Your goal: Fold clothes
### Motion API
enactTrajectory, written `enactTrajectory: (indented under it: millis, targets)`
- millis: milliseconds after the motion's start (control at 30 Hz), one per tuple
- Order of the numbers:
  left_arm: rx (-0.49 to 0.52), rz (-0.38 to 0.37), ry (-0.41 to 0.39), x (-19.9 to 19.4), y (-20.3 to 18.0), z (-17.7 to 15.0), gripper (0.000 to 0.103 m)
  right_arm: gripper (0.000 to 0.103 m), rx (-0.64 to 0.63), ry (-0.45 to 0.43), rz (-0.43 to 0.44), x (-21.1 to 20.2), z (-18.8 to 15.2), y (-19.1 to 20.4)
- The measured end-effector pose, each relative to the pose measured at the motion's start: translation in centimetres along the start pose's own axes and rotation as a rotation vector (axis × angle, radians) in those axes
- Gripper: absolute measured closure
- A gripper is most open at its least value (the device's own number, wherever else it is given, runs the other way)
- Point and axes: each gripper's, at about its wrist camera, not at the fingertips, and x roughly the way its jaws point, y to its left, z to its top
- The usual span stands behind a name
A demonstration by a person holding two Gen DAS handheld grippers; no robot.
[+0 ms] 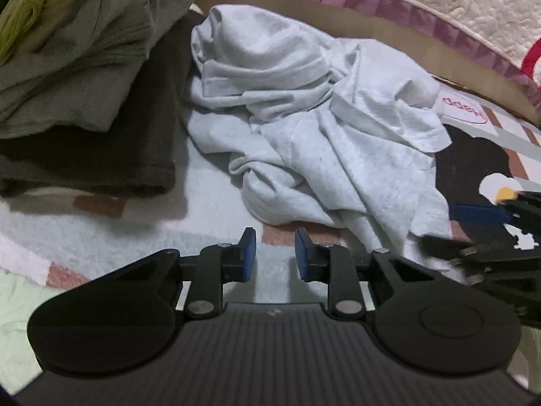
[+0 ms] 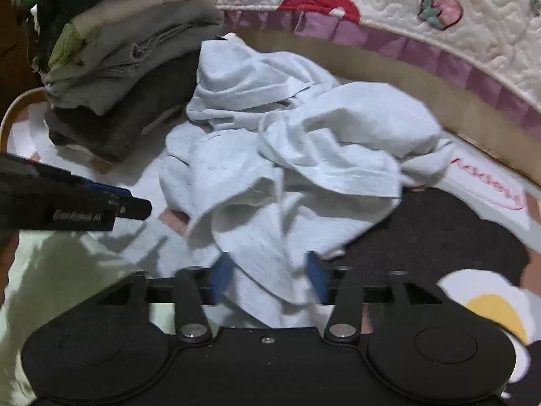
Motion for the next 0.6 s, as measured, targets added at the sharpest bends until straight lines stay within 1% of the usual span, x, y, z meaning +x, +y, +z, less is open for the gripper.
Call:
enactTrajectory:
  millis: [33,67,100,133,167,233,267,300,333,367,400,467,533,600]
  targets:
    - [0.0,-0.009,-0.006,-0.1,0.1,0.0,0.079,0.027,0.03,-0.008,0.026,0.4,0.2,0.0]
    - [-0.003,-0.014,-0.014,-0.1,0.3,0.0,0.079,0.027,0.052,-0.017,0.05,0.9,0.4,-0.2]
    - [-0.006,-0.01,-0.02,-0.1,0.4,-0.1,0.079,0.04,0.068,-0.025,0.072,1.5,0.7,-0.3]
    - [-0.002,-0.002,-0.022,0.0,0.4,-0.2,0.079,0.086,0.082,-0.029,0.076,2.0,1.0,-0.5]
    - [0.009,0.007,-0.022,0.1,0.4,-0.2,0.078,0.093,0.093,-0.046,0.075,1.9,1.3,-0.8]
    - [0.032,0.019,-0.036,-0.1,0.2,-0.2,0.075,0.093,0.118,-0.124,0.093,0.4,1.9,-1.4]
    - [0.041,0.019,-0.049,-0.3,0.1,-0.2,0.074,0.093,0.131,-0.193,0.112,-1.3,2.2,-1.9]
    - [0.05,0.019,-0.062,-0.6,0.0,-0.2,0.071,0.093,0.134,-0.259,0.122,-3.3,2.4,-2.4]
    - [0.05,0.013,-0.078,-0.8,-0.1,-0.1,0.063,0.094,0.132,-0.308,0.113,-5.2,2.5,-2.9]
    - [0.048,0.004,-0.093,-1.1,-0.2,0.0,0.058,0.094,0.13,-0.344,0.085,-7.1,2.7,-3.5]
    - [0.044,-0.003,-0.103,-1.3,-0.4,0.1,0.048,0.096,0.132,-0.374,0.052,-8.9,2.7,-4.3]
    - [0.035,-0.017,-0.119,-1.5,-0.8,0.2,0.046,0.099,0.137,-0.42,-0.013,-12.3,2.3,-6.1]
    - [0.059,-0.045,-0.119,-1.6,-1.7,0.3,0.046,0.102,0.139,-0.442,-0.095,-15.4,1.6,-8.2]
    - [0.09,-0.054,-0.113,-1.3,-2.7,0.2,0.045,0.102,0.137,-0.47,-0.188,-18.5,0.8,-10.5]
